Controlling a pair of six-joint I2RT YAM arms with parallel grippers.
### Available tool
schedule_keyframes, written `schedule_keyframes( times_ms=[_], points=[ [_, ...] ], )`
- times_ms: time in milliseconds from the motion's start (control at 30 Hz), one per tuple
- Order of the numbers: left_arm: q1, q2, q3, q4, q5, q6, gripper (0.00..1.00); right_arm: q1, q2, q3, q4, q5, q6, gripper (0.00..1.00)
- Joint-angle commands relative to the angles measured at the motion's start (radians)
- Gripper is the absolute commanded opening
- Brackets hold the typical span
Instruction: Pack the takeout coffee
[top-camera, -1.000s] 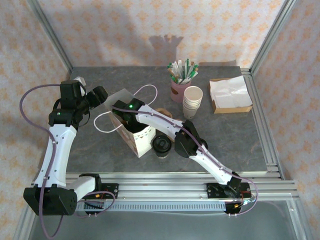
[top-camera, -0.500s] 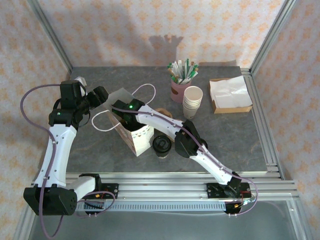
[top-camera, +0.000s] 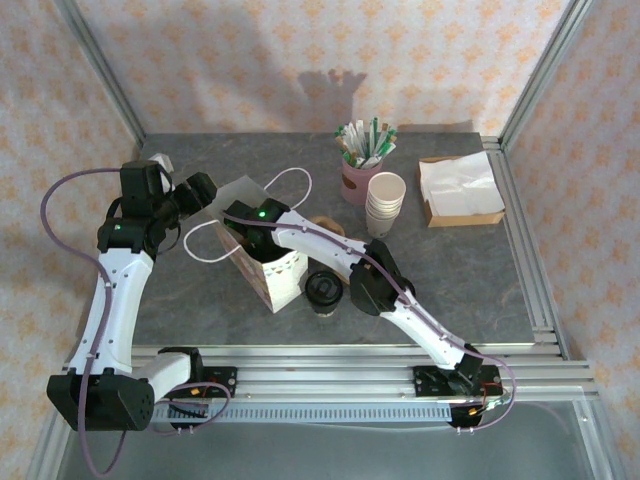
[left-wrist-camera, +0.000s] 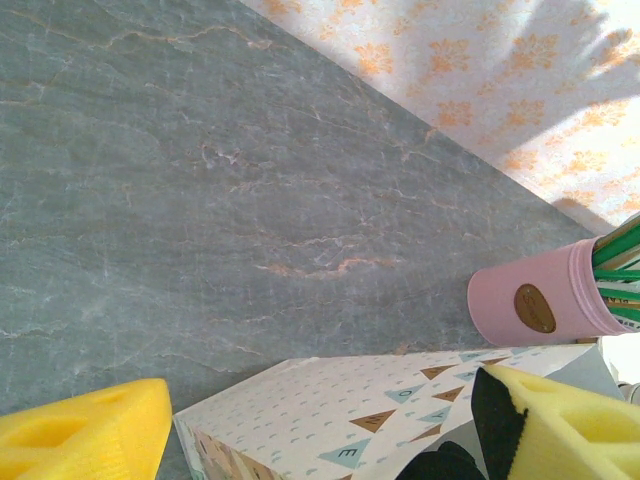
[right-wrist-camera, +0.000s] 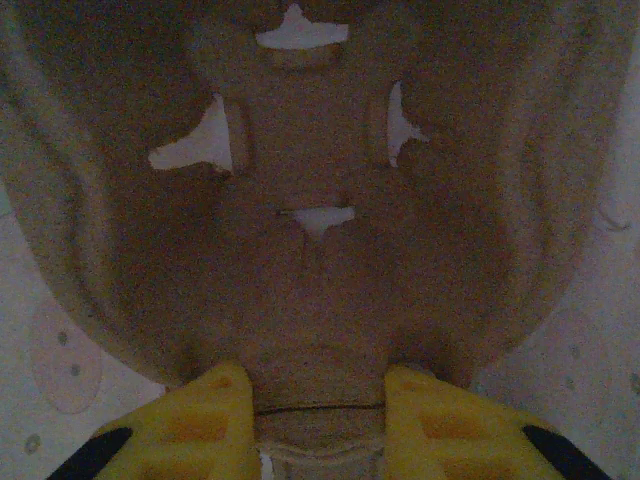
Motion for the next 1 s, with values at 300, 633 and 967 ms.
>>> schedule_keyframes(
  times_ms=[300, 633, 967],
  points=[
    [0.005, 0.008, -0.011, 0.002, 0.010, 0.020, 0.80, -0.005, 0.092, -0.065, 0.043, 0.072, 0.021, 0.31],
    [0.007, 0.009, -0.014, 0.002, 0.005, 0.022, 0.80, -0.005, -0.021, -0.038, 0.069, 0.078, 0.042, 0.42],
    [0.007, 0.012, -0.014, 0.003, 0.009, 0.022, 0.80, 0.009, -0.093, 0.031, 0.016, 0.112, 0.041, 0.55]
  ],
)
